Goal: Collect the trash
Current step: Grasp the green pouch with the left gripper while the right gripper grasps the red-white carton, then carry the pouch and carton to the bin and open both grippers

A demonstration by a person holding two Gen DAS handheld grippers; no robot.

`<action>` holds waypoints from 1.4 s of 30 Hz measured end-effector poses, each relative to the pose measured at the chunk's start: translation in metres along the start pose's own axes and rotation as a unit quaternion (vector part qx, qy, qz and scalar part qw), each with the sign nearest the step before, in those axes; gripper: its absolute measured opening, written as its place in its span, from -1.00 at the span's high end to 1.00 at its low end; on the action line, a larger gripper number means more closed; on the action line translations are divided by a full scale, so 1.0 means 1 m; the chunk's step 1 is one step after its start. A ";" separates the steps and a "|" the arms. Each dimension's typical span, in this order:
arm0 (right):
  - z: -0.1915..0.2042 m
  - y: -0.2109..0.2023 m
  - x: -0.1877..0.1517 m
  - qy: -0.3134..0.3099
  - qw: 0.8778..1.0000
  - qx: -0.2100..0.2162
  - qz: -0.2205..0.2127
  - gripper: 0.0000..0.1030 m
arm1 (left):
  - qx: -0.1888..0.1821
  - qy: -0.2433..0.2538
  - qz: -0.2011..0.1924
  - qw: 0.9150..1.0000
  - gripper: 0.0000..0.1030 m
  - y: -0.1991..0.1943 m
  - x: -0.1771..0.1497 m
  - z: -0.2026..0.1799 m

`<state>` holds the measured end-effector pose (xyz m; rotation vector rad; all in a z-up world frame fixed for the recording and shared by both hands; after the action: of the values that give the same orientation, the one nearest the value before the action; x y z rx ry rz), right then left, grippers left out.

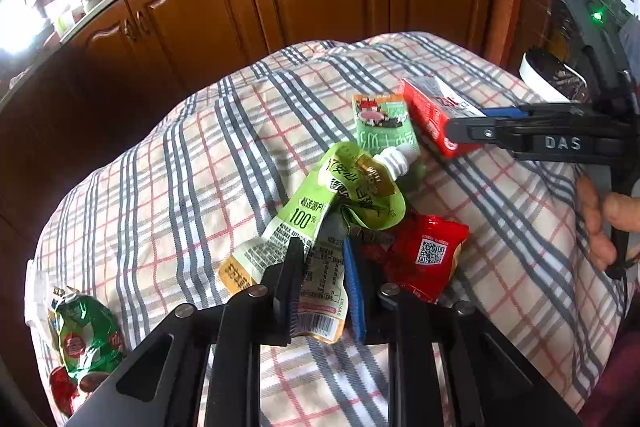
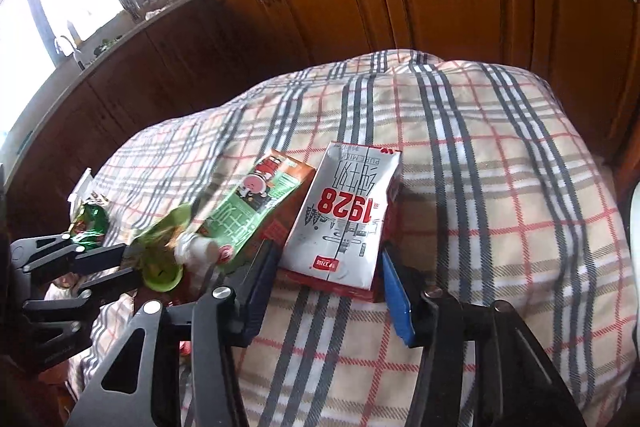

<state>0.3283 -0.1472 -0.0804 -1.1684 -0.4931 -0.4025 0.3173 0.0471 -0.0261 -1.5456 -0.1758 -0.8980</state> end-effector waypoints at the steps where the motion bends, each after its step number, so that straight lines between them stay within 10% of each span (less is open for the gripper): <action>1: -0.001 -0.003 0.000 0.002 1.000 0.002 -0.003 0.01 | 0.000 -0.007 -0.004 1.000 0.99 -0.001 0.001 0.000; 17: -0.039 -0.086 -0.020 0.036 0.996 0.049 -0.062 0.02 | -0.059 -0.105 -0.079 0.990 1.00 -0.043 0.007 -0.014; 42: -0.177 -0.203 -0.045 0.127 0.980 -0.045 -0.149 0.02 | -0.198 -0.049 -0.095 0.974 1.00 0.006 0.096 -0.154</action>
<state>0.2089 -0.3804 -0.0037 -1.1137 -0.4302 -0.8294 0.3200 -0.1300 0.0163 -1.9715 -0.2284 -1.0532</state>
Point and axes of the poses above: each gripper's, at about its wrist camera, not at the fingertips, and y roughly the way its jaws point, z to its left, x to its top, the point moved 2 cm from there along y, roughly the way its jaws point
